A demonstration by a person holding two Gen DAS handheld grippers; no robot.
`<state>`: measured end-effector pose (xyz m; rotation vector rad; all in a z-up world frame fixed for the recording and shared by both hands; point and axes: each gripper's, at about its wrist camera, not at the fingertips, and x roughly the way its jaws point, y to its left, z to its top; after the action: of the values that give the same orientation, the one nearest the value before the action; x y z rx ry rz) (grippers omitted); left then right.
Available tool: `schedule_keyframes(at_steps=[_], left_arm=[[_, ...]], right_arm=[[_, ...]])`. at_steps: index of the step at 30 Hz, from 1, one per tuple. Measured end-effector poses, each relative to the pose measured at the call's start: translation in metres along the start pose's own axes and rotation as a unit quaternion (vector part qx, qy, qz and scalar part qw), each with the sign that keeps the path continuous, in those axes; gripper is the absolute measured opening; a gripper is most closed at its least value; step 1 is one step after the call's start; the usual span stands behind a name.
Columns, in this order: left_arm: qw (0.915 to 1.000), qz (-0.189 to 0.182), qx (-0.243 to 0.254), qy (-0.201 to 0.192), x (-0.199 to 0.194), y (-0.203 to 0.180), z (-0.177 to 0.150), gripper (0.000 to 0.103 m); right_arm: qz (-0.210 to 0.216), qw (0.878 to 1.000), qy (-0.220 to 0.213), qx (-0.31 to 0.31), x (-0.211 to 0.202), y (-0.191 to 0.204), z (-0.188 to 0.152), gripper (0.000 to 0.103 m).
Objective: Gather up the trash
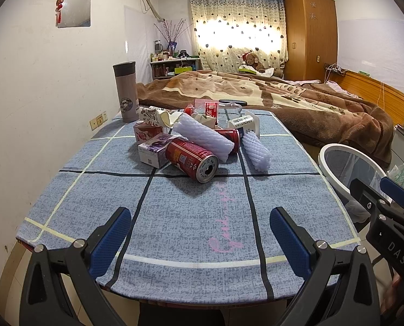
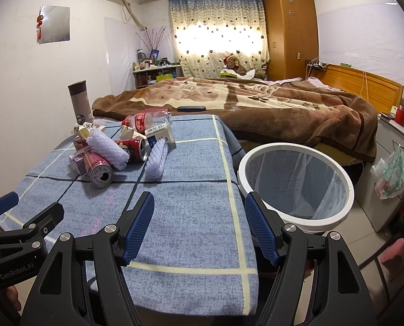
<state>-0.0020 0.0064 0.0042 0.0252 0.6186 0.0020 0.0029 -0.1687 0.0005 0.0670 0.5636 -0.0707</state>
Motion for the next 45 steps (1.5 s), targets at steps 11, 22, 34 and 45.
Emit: schedule_keyframes(at_steps=[11, 22, 34, 45], left_arm=[[1.0000, 0.001, -0.001, -0.001, -0.001, 0.000, 0.000, 0.103], [1.0000, 0.002, -0.002, 0.000, -0.001, 0.001, -0.001, 0.103], [0.9991, -0.015, -0.021, 0.034, 0.028, 0.028, 0.003, 0.103], [0.9957, -0.028, -0.063, 0.061, 0.076, 0.067, 0.034, 0.102]], right_arm=[[-0.001, 1.000, 0.000, 0.000, 0.000, 0.000, 0.000, 0.071], [-0.001, 1.000, 0.001, 0.001, 0.000, -0.001, 0.000, 0.071], [0.012, 1.000, 0.013, -0.002, 0.023, 0.002, 0.007, 0.071], [0.048, 0.998, 0.043, -0.005, 0.080, 0.021, 0.033, 0.071]])
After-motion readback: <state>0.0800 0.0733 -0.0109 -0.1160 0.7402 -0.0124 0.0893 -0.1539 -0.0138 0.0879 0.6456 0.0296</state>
